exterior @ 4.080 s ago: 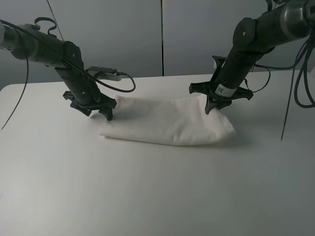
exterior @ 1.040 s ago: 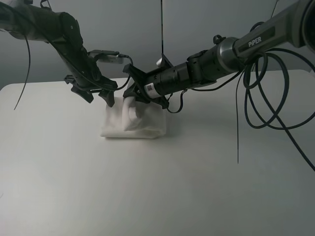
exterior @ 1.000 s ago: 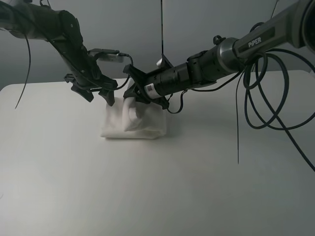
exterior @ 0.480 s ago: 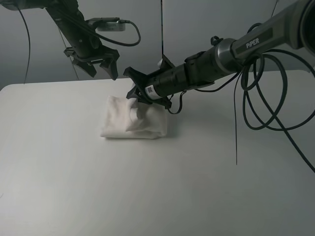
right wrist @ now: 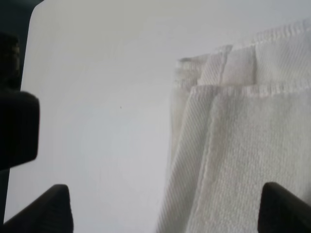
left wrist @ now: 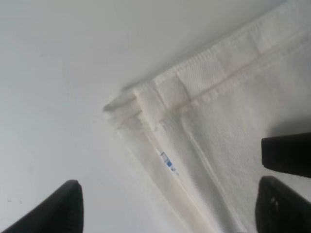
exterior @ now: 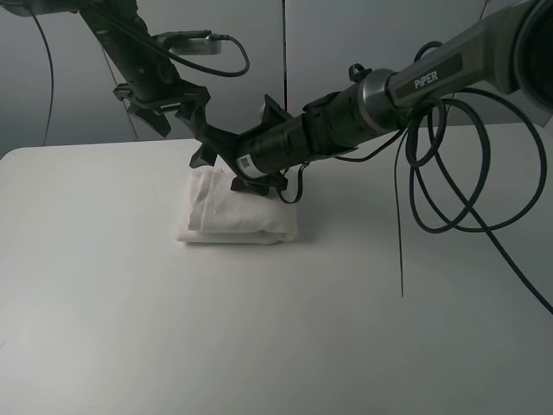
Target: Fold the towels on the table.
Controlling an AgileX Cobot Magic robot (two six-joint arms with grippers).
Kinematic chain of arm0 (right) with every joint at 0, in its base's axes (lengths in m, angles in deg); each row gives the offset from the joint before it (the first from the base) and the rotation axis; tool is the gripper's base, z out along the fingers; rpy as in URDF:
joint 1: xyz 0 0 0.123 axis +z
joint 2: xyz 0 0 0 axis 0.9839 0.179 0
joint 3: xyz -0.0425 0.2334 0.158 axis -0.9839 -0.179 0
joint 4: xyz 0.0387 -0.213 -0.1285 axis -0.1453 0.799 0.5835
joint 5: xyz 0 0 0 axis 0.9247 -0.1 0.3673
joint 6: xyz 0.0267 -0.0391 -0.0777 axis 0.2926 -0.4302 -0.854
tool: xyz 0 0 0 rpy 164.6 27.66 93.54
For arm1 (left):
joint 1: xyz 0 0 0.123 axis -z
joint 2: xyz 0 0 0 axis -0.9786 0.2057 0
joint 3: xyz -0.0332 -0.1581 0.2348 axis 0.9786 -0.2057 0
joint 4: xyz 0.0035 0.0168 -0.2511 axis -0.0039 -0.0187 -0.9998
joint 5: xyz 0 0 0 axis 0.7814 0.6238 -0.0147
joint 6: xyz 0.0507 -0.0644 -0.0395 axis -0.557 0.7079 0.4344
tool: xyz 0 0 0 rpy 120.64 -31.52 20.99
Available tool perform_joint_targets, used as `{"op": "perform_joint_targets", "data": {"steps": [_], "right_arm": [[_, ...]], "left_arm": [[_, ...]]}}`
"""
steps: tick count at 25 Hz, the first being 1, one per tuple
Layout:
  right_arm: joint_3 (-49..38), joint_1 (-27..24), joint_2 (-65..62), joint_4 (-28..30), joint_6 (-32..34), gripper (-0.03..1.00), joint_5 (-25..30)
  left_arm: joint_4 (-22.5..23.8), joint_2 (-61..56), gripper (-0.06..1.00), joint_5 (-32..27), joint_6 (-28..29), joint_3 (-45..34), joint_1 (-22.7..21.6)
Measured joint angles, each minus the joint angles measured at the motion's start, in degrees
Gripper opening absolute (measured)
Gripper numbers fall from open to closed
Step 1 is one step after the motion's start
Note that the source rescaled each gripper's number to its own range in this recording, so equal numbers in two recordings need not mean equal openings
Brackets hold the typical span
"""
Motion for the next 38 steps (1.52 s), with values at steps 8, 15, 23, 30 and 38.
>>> {"op": "perform_joint_targets", "data": {"steps": [8, 15, 23, 30, 38], "right_arm": [[0.0, 0.0, -1.7, 10.9, -0.7, 0.99, -0.4], [0.0, 0.0, -9.7, 33.6, 5.0, 1.0, -3.4], [0.0, -3.4, -23.7, 61.5, 18.0, 1.0, 0.6], [-2.9, -10.5, -38.3, 83.0, 33.8, 1.0, 7.8], [-24.5, -12.8, -59.7, 92.8, 39.6, 1.0, 7.6]], "left_arm": [[0.0, 0.0, 0.91, -1.0, -1.3, 0.1, 0.0], [2.4, -3.0, 0.91, -2.8, -3.7, 0.1, 0.0], [8.0, -13.9, 0.91, -3.3, -3.7, 0.2, 0.0], [11.8, -23.7, 0.91, -3.4, -1.3, -0.3, -2.0], [11.4, -39.3, 0.91, 0.2, 1.1, -20.4, -7.4]]}}
